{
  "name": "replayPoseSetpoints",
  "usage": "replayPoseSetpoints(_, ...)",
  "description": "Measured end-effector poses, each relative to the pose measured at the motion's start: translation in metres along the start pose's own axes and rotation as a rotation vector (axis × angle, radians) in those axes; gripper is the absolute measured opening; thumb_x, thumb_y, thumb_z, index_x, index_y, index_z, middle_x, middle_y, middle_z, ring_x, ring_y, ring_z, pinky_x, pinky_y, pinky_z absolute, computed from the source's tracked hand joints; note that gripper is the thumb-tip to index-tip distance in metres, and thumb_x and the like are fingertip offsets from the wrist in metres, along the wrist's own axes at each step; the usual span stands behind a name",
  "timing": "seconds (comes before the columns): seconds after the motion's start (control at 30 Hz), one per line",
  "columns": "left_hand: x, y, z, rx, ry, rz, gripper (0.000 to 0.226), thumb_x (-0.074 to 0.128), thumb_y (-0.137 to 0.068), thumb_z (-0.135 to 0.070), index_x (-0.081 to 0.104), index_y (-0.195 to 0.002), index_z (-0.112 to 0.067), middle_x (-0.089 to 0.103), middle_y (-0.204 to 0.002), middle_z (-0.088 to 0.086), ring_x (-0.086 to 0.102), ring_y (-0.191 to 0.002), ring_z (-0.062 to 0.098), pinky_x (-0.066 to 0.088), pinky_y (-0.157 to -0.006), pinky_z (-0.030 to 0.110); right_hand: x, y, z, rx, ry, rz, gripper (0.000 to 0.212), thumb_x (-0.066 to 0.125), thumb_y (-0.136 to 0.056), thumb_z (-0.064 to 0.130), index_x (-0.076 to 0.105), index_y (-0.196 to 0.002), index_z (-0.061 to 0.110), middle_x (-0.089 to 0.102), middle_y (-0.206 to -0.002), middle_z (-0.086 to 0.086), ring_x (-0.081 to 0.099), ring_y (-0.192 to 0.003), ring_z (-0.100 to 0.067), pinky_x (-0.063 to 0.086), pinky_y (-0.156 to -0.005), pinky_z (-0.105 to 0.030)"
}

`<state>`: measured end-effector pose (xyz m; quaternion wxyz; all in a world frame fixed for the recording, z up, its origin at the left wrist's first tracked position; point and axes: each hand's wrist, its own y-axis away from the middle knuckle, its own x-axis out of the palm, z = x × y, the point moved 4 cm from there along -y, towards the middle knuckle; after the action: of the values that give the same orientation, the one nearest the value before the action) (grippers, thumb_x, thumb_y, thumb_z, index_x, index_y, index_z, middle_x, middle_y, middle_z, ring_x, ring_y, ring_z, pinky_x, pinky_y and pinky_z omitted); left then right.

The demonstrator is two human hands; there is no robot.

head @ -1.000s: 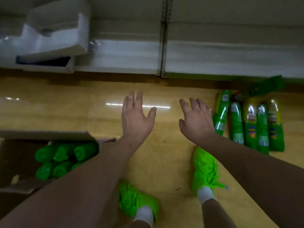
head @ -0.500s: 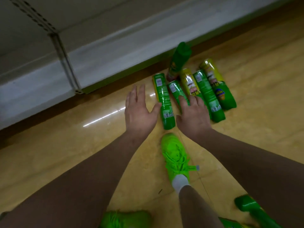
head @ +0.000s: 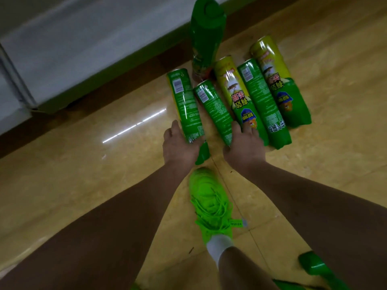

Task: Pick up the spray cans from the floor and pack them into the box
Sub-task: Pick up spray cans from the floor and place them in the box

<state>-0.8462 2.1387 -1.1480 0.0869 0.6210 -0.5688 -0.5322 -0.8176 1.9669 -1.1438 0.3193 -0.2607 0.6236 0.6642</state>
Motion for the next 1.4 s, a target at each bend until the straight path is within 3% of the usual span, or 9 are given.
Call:
replayPoseSetpoints(0.17,0.030,-0.036,0.011,-0.098,0.145,0.007,0.088,0.081,-0.075,-0.047,0.035,-0.147,-0.025,0.052,-0.132,0.008,0.055,-0.120,0.027,0.041,-0.084,0.027,0.022,-0.029,0.003,0.001,-0.023,-0.032,0.069,0.063,-0.088,0.033,0.034,-0.146,0.009,0.046,-0.136,-0.017,0.044,-0.125,-0.035,0.043,-0.095,-0.045)
replayPoseSetpoints(0.4,0.054,-0.052,0.031,-0.182,0.236,-0.080,0.089,0.086,-0.066,-0.049,0.038,-0.138,-0.028,0.063,-0.122,0.001,0.062,-0.109,0.023,0.053,-0.089,0.038,0.042,-0.037,0.001,0.059,0.003,-0.110,0.058,0.066,-0.088,0.036,0.045,-0.132,0.004,0.047,-0.125,-0.018,0.046,-0.118,-0.036,0.044,-0.088,-0.043)
replayPoseSetpoints(0.53,0.056,-0.059,0.035,-0.217,0.258,-0.135,0.087,0.085,-0.064,-0.054,0.040,-0.133,-0.026,0.063,-0.120,0.000,0.064,-0.106,0.024,0.055,-0.088,0.042,0.049,-0.040,0.005,0.055,-0.024,-0.118,0.063,0.070,-0.085,0.036,0.041,-0.131,0.005,0.046,-0.125,-0.018,0.048,-0.115,-0.037,0.043,-0.088,-0.045)
replayPoseSetpoints(0.67,0.055,-0.064,0.040,-0.228,0.266,-0.087,0.083,0.084,-0.064,-0.050,0.041,-0.131,-0.025,0.064,-0.117,0.000,0.064,-0.102,0.023,0.057,-0.086,0.042,0.060,-0.043,0.007,0.084,-0.084,-0.123,0.068,0.071,-0.083,0.033,0.036,-0.133,0.003,0.051,-0.126,-0.018,0.051,-0.116,-0.038,0.043,-0.091,-0.047)
replayPoseSetpoints(0.77,0.046,-0.064,0.044,-0.239,0.278,-0.055,0.081,0.084,-0.065,-0.045,0.043,-0.132,-0.025,0.064,-0.115,0.000,0.065,-0.100,0.022,0.057,-0.086,0.041,0.060,-0.048,0.003,0.139,-0.139,-0.084,0.080,0.078,-0.076,0.032,0.035,-0.137,0.003,0.050,-0.126,-0.018,0.050,-0.118,-0.039,0.045,-0.093,-0.049)
replayPoseSetpoints(0.93,0.027,-0.047,0.050,-0.257,0.367,-0.040,0.077,0.084,-0.068,-0.038,0.046,-0.133,-0.025,0.065,-0.108,-0.005,0.066,-0.093,0.018,0.058,-0.081,0.036,0.052,-0.042,0.003,0.158,-0.153,0.009,0.075,0.079,-0.071,0.046,0.051,-0.124,0.002,0.052,-0.121,-0.018,0.051,-0.114,-0.037,0.047,-0.092,-0.045)
replayPoseSetpoints(1.1,0.002,-0.012,0.046,-0.300,0.538,-0.009,0.047,0.077,-0.078,-0.036,0.053,-0.117,-0.026,0.062,-0.093,-0.009,0.064,-0.081,0.010,0.055,-0.068,0.028,0.030,-0.020,0.009,0.147,-0.135,0.025,0.075,0.073,-0.075,0.056,0.050,-0.126,0.006,0.051,-0.120,-0.017,0.052,-0.111,-0.037,0.048,-0.091,-0.045)
replayPoseSetpoints(1.2,-0.019,0.009,0.049,-0.368,0.646,0.019,0.042,0.075,-0.080,-0.038,0.057,-0.114,-0.023,0.061,-0.091,-0.010,0.062,-0.078,0.008,0.049,-0.057,0.023,0.016,-0.007,0.020,0.132,-0.184,0.072,0.068,0.071,-0.076,0.057,0.052,-0.121,0.010,0.061,-0.113,-0.015,0.061,-0.102,-0.035,0.052,-0.087,-0.045)
replayPoseSetpoints(1.4,-0.067,0.050,0.085,-0.470,0.874,-0.051,0.044,0.077,-0.076,-0.039,0.058,-0.111,-0.022,0.068,-0.102,0.003,0.070,-0.084,0.023,0.061,-0.069,0.035,-0.014,0.022,0.077,0.013,-0.157,0.164,0.057,0.074,-0.074,0.055,0.056,-0.110,0.014,0.066,-0.099,-0.009,0.064,-0.088,-0.030,0.056,-0.075,-0.038)
